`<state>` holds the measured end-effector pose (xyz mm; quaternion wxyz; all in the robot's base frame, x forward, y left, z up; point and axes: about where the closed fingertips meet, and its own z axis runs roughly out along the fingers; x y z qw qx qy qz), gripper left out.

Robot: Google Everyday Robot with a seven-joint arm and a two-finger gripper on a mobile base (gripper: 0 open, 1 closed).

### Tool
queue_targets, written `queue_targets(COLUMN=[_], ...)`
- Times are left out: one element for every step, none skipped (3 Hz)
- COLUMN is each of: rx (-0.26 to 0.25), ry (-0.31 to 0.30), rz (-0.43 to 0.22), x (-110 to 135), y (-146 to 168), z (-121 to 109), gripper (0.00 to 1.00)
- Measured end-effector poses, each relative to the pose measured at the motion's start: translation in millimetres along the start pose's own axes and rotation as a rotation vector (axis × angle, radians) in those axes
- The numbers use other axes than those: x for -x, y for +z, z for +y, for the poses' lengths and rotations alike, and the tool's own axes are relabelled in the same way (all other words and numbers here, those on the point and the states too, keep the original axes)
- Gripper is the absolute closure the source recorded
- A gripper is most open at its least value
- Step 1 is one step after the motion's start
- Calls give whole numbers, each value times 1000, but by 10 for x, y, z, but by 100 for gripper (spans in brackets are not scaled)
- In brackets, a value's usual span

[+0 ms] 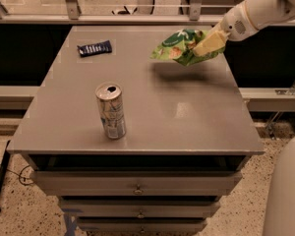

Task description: Pick green rice chip bag

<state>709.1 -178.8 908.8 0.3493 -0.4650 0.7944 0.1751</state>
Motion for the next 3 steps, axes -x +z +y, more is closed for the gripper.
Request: queue_targets(rx=[-29,-63,-64], ry=[-35,-58,-60], rz=[-56,-119,-120], x=[243,543,554], y=[-403,-768,-778], z=[170,291,298], gripper=[100,100,100])
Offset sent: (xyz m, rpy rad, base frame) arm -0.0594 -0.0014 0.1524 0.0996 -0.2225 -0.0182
